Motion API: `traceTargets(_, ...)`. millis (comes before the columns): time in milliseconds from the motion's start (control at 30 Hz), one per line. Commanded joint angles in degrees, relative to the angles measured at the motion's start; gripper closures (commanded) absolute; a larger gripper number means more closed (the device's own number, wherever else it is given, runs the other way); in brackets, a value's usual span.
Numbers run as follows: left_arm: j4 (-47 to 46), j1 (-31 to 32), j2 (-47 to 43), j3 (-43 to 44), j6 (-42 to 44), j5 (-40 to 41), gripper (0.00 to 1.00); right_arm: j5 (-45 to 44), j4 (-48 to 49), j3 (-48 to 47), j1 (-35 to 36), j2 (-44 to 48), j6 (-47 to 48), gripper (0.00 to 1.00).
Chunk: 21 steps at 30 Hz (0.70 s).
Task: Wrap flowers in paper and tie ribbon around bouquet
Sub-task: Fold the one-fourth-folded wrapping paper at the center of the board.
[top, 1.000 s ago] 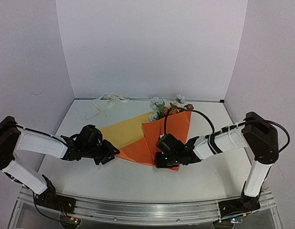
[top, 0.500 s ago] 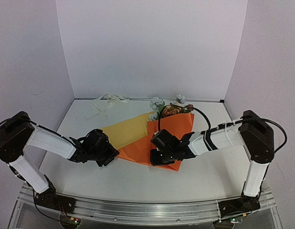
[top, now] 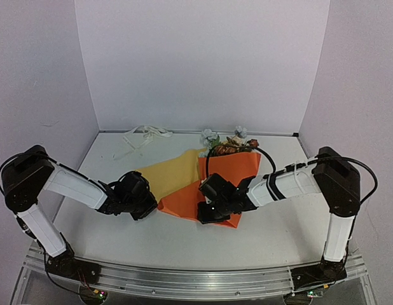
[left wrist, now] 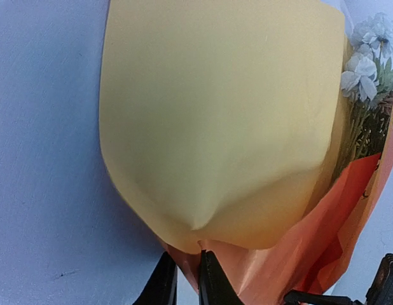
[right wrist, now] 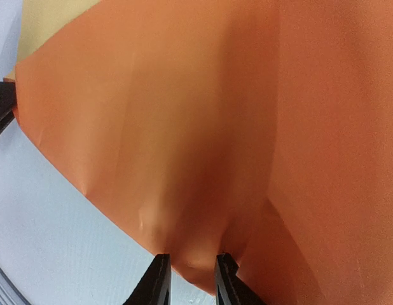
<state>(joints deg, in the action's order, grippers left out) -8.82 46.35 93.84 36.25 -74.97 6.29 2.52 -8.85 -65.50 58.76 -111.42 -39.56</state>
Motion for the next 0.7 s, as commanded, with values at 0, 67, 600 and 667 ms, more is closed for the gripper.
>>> traceTargets(0, 1.08, -0.12, 0.80, 2.03, 1.07, 2.05, 0.88, 4.32, -1.42, -2.68, -0.13, 4.12, 2.05, 0.73)
traceTargets(67, 1.25, -0.13, 0.72, 1.96, 1.25, 2.35, 0.92, 6.69, -1.70, -2.92, -0.12, 6.30, 2.48, 0.72)
traceTargets(600, 0.37, 0.06, 0.12, 1.75, 2.56, 2.80, 1.00, -8.35, -10.66, 7.97, -6.80, 24.19, -0.38, 0.57)
traceTargets(667, 0.40, 0.06, -0.25, 1.52, 2.75, 3.08, 1.00, -8.23, -10.58, 5.63, -6.82, 20.58, 0.90, 0.57)
